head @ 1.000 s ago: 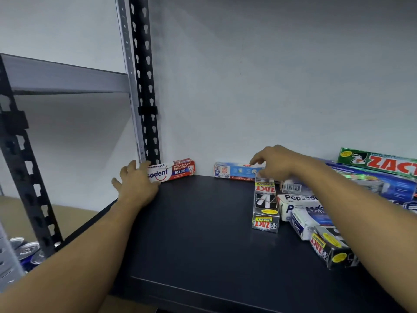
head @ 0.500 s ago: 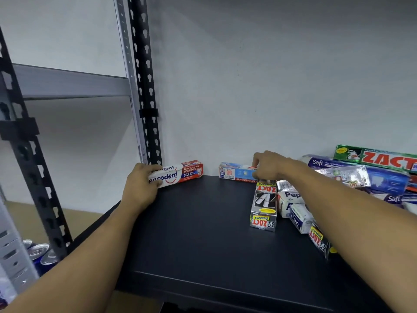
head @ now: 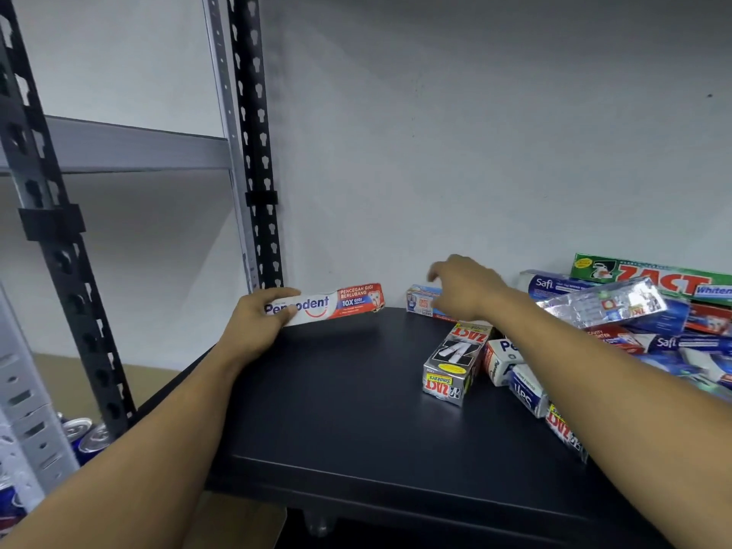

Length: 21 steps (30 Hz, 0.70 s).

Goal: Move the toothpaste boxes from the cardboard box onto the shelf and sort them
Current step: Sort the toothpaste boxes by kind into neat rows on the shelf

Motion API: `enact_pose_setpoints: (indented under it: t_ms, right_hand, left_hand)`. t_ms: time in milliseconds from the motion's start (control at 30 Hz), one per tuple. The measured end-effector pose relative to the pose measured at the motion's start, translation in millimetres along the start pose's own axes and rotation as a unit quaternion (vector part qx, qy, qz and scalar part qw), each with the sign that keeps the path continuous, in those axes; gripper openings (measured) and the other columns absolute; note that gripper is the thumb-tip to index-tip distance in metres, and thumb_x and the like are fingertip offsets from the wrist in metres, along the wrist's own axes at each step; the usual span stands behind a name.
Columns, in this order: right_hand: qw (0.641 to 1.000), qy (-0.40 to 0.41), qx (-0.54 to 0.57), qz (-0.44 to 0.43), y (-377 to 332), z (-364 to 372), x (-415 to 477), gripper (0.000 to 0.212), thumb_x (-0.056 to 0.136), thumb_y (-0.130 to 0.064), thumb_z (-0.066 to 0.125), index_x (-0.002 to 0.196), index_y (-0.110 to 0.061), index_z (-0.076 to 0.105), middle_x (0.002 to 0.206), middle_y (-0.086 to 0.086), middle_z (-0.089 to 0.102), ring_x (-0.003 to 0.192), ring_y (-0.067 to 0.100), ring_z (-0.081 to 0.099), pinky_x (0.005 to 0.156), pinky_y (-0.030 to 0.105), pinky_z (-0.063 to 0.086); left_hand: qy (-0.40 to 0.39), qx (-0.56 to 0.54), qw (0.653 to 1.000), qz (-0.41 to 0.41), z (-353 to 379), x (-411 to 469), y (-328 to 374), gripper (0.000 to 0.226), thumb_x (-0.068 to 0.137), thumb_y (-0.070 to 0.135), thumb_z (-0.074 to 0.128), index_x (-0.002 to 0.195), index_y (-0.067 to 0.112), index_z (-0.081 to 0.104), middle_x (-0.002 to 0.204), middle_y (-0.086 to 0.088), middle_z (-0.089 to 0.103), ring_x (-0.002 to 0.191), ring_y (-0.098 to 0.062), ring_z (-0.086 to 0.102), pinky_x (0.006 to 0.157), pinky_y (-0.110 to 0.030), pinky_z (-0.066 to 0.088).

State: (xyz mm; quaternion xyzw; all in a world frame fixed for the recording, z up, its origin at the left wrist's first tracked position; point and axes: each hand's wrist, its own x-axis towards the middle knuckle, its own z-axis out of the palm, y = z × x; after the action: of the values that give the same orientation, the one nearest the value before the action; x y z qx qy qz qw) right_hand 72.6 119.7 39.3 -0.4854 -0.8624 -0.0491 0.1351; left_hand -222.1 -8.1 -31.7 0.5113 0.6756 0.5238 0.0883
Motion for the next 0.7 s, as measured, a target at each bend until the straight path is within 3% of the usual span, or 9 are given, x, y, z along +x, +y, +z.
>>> enact_pose_setpoints:
  t_ms: [133,267,367,467,600,700]
  right_hand:
    - [0.976,0.020,0.192,-0.101,-67,5,-15,0.064,0.085,-0.022,0.075,0.143,-0.027,0.045,0.139,0.007,0.047,0.127,0.024,0.049,0.100,0.035,0.043]
    - [0.962,0.023,0.264,-0.062,-116,32,-9,0.084,0.084,-0.010,0.074,0.153,-0.026,0.028,0.147,0.011,0.033,0.130,0.028,0.046,0.102,0.035,0.043]
    - [0.932,0.054,0.358,0.007,-129,51,-2,0.074,0.085,-0.004,0.074,0.149,-0.019,0.039,0.138,0.010,0.044,0.120,0.024,0.053,0.092,0.025,0.041]
    - [0.912,0.075,0.401,0.035,-128,67,1,0.066,0.083,-0.010,0.078,0.143,-0.019,0.051,0.136,0.009,0.055,0.119,0.024,0.057,0.101,0.032,0.046]
    - [0.912,0.077,0.401,0.027,-117,75,4,0.059,0.083,-0.021,0.080,0.138,-0.017,0.058,0.136,0.006,0.061,0.121,0.022,0.058,0.107,0.032,0.043]
    - [0.918,0.096,0.383,0.040,-109,76,8,0.055,0.084,-0.030,0.078,0.134,-0.014,0.062,0.136,0.006,0.061,0.125,0.022,0.055,0.106,0.028,0.039]
  left_hand:
    - [0.030,-0.104,0.993,-0.053,-2,-1,3,0.018,0.097,0.011,0.060,0.107,0.017,0.072,0.102,-0.004,0.074,0.087,-0.015,0.067,0.070,-0.027,0.056]
    - [0.057,-0.164,0.980,-0.098,-7,2,3,0.019,0.095,0.007,0.056,0.099,0.017,0.072,0.097,-0.008,0.075,0.085,-0.022,0.069,0.060,-0.031,0.053]
    - [0.069,-0.193,0.971,-0.121,-9,4,3,0.020,0.095,0.005,0.054,0.100,0.015,0.071,0.099,-0.008,0.075,0.088,-0.024,0.072,0.058,-0.029,0.053]
    - [0.095,-0.210,0.964,-0.134,-9,6,1,0.024,0.090,0.002,0.057,0.110,0.013,0.065,0.102,-0.011,0.072,0.090,-0.027,0.073,0.065,-0.036,0.057]
    - [0.092,-0.208,0.964,-0.139,-10,12,-10,0.051,0.075,-0.004,0.057,0.124,0.007,0.057,0.108,-0.015,0.071,0.095,-0.031,0.072,0.084,-0.046,0.061]
    - [0.100,-0.122,0.981,-0.115,-6,14,-17,0.038,0.077,0.010,0.071,0.114,0.009,0.065,0.106,-0.004,0.073,0.096,-0.021,0.071,0.093,-0.042,0.057]
